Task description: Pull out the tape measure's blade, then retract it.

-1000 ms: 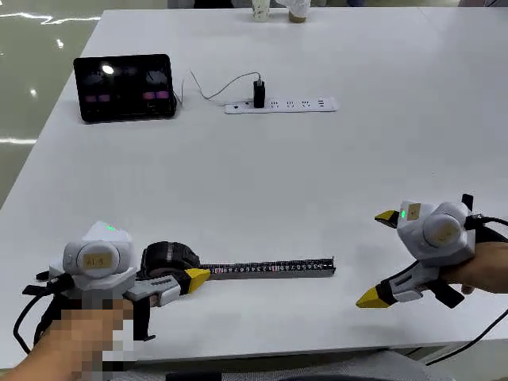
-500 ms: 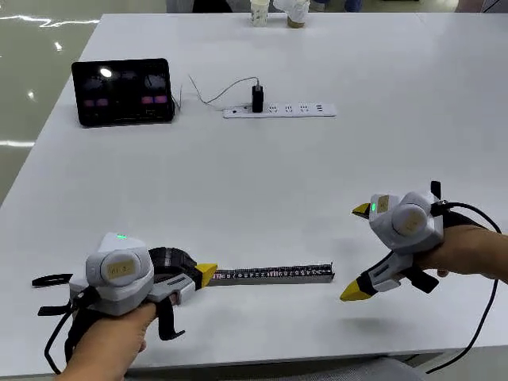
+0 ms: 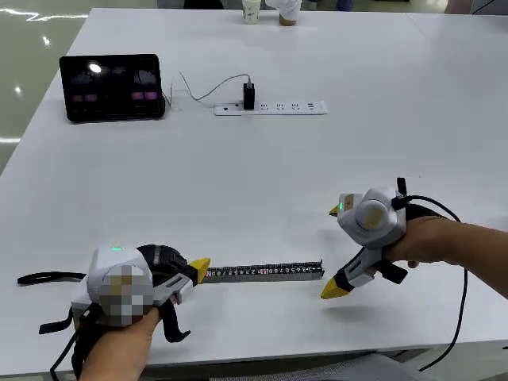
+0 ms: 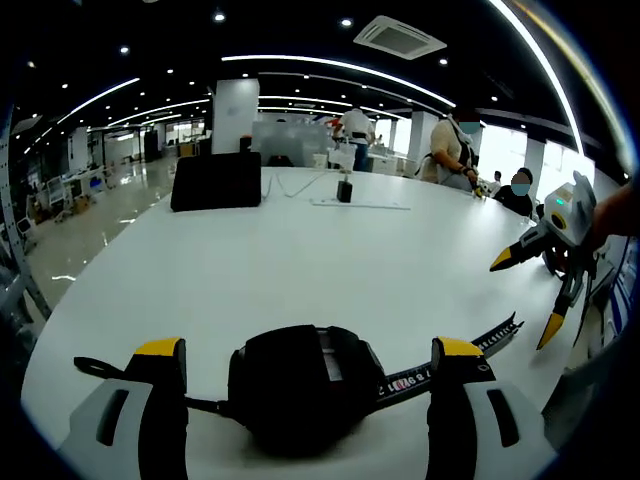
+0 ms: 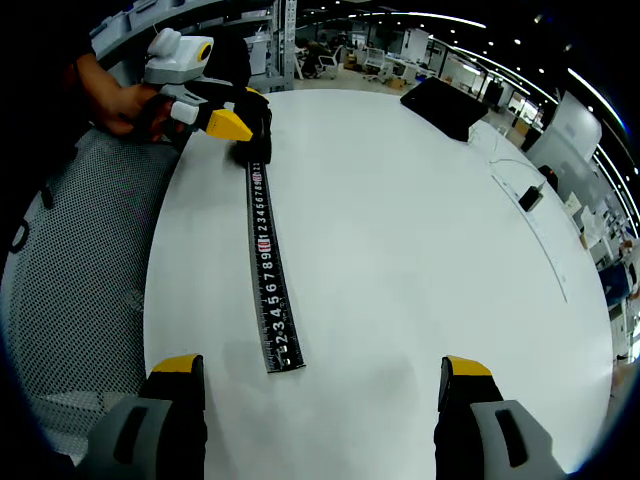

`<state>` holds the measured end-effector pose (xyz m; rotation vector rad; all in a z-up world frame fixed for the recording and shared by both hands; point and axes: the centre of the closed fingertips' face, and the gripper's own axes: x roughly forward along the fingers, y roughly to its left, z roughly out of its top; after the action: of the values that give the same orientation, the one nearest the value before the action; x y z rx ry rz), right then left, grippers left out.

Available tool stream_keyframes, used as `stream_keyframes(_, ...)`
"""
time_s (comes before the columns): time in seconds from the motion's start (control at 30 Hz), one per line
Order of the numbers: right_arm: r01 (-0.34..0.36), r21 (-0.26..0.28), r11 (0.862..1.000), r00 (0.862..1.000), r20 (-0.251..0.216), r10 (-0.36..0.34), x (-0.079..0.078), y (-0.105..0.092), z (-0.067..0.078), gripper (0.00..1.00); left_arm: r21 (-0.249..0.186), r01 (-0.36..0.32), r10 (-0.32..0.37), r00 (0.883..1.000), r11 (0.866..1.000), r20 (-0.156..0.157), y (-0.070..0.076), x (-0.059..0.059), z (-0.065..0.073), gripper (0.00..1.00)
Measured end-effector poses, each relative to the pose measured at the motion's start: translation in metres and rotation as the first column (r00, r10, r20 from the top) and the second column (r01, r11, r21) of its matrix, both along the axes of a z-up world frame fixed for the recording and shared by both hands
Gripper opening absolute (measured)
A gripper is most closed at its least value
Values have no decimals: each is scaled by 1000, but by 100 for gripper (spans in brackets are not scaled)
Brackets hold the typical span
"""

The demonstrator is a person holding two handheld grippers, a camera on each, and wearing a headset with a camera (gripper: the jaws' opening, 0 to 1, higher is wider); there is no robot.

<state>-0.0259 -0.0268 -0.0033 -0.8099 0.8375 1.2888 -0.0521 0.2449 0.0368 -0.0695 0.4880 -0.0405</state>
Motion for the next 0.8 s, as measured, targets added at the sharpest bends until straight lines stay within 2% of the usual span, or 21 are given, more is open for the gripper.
stream_keyframes(0.1,-13,-14,1000,1000,-6,13,-2,1,-4,96,-21,-13,13,1000,1000,8,2,0,0,99)
stream_keyframes(0.2,-28,-21,999,1000,-9,28,-2,0,-6,91,-16,-10,10,1000,1000,14,2,1,1,99)
stream_keyframes(0.27,-33,-23,999,999,-12,33,-2,0,-6,88,-14,-6,6,1000,1000,29,0,3,3,99)
stream_keyframes(0.37,-50,-13,999,998,-41,49,-6,1,-7,75,-8,1,0,1000,1000,30,0,3,2,99)
stream_keyframes(0.6,-122,-17,992,992,-41,121,-14,3,-7,51,9,26,-26,999,1000,23,-6,5,-1,99)
stream_keyframes(0.7,-137,-20,990,990,-50,136,-16,4,-8,42,15,18,-18,1000,1000,22,-3,5,-1,99)
stream_keyframes(0.8,-154,-34,988,987,-52,152,-18,2,-10,38,13,11,-11,1000,1000,26,-1,5,-1,99)
